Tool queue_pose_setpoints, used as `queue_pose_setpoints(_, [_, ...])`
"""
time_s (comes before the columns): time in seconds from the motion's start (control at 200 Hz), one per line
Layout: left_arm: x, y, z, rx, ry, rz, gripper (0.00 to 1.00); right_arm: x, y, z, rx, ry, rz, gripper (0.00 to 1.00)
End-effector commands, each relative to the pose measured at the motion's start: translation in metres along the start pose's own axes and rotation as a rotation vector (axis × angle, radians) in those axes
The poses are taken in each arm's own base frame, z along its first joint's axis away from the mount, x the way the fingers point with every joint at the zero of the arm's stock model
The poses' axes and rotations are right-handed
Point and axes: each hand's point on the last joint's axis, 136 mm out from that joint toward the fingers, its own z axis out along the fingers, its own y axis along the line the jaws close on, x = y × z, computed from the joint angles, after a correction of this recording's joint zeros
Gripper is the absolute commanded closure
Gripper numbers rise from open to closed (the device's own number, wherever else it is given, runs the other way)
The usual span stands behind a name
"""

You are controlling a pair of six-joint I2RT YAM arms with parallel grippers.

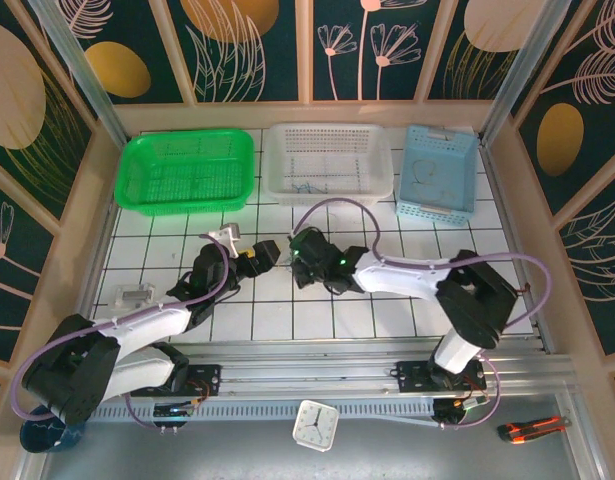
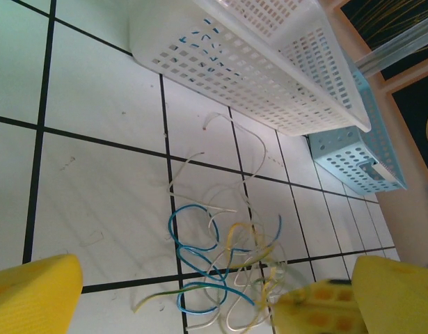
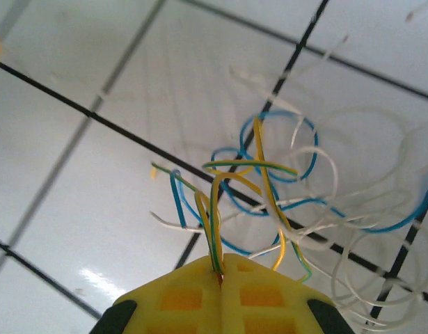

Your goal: Untangle the cables

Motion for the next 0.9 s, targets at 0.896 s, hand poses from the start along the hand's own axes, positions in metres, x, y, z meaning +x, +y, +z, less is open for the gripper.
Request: queue_pose_setpoints(0.896, [-0.058, -0.084, -0.011, 0.303, -0.133, -0.087, 0.01, -0.079, -0.014, -0.090, -0.504, -0.297, 0.327, 1.00])
